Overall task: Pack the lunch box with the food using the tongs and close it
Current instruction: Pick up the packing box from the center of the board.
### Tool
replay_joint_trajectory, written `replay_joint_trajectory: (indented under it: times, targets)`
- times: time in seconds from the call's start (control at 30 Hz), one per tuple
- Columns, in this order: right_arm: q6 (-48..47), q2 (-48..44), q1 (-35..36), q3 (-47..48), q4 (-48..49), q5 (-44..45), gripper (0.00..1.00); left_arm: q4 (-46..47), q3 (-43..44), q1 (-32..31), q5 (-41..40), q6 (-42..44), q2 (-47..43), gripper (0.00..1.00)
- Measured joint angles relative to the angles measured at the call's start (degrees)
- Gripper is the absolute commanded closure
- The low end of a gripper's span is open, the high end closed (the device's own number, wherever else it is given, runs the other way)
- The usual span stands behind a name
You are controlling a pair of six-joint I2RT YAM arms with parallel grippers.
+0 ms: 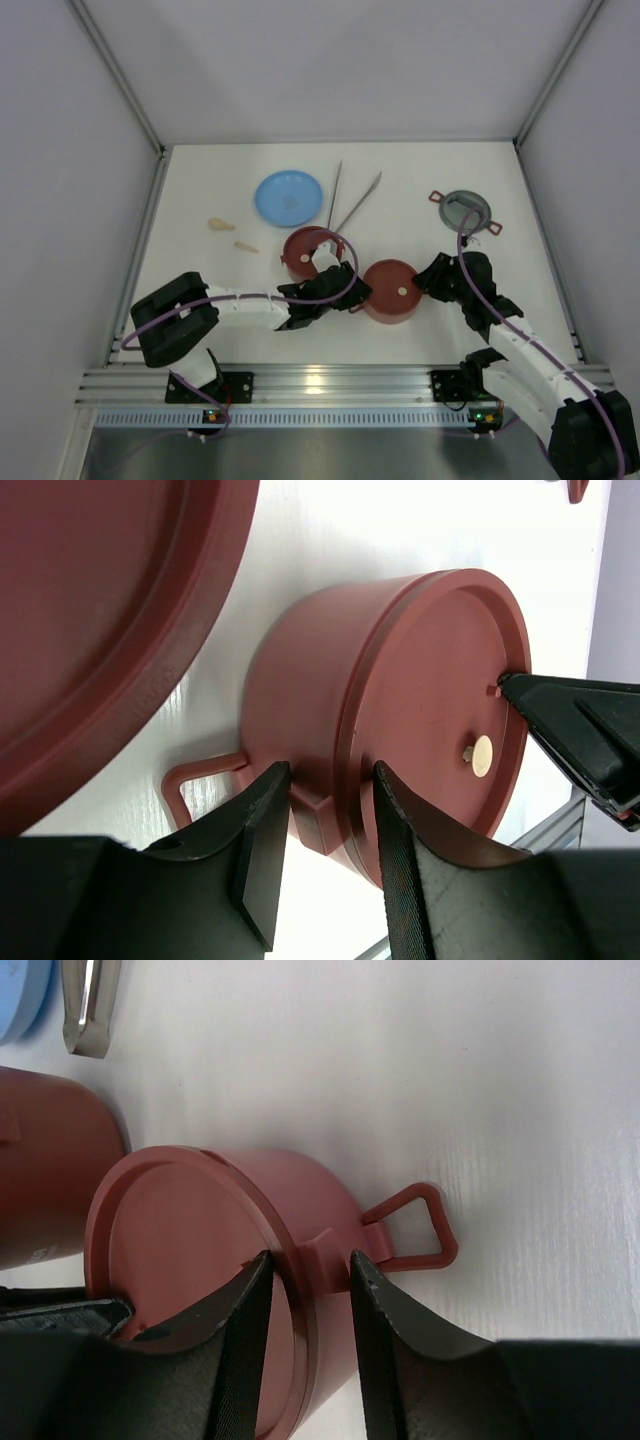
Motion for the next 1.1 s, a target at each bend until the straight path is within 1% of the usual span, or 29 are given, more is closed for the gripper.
replay_joint_trajectory:
  times: [0.03, 0.13, 0.3, 0.4, 0.47, 0.6, 0.63, 0.8, 0.83, 1.1]
  targets:
    - [0.39, 0.04, 0.0, -0.24, 0.5, -0.26, 0.61, 0.31, -0.46, 0.0, 0.15, -0.15, -0.26, 0.57]
    - [1.51, 0.26, 0.0, -1.07, 1.57, -1.73, 0.59, 0.85, -1.31, -0.02, 0.72, -0.35, -0.83, 0.57]
    - [2.69, 0.98, 0.0, -1.97, 4.11, -2.49, 0.59, 1.03, -1.86, -0.02, 1.38, -0.46, -1.29, 0.57]
    - [3.1, 1.53, -0.04, -2.43, 5.88, -2.67, 0.6, 1.05, -1.99, -0.02, 1.57, -0.55, -1.38, 0.57]
    - [3.32, 1.77, -0.04, -2.8, 6.93, -2.73, 0.63, 1.11, -2.12, -0.09, 1.7, -0.59, -1.44, 0.56]
    - [4.13, 1.92, -0.33, -3.76, 9.09, -2.64, 0.74, 1.6, -2.6, -0.2, 1.92, -0.63, -1.62, 0.56]
    - [4.44, 1.92, -0.42, -3.93, 9.53, -2.67, 0.78, 1.75, -2.84, -0.2, 2.05, -0.72, -1.79, 0.56]
    - [4.55, 1.84, -0.55, -4.24, 10.27, -3.28, 0.85, 3.06, -4.59, -0.2, 3.08, -2.1, -2.75, 0.57]
    - [4.55, 1.64, -0.55, -4.26, 10.16, -3.61, 0.87, 3.17, -4.98, -0.2, 3.3, -2.36, -3.1, 0.58]
    - [4.35, -1.73, -0.52, -4.57, 6.51, -5.95, 0.92, 0.83, -6.49, -0.42, 4.5, -3.26, -6.23, 0.62]
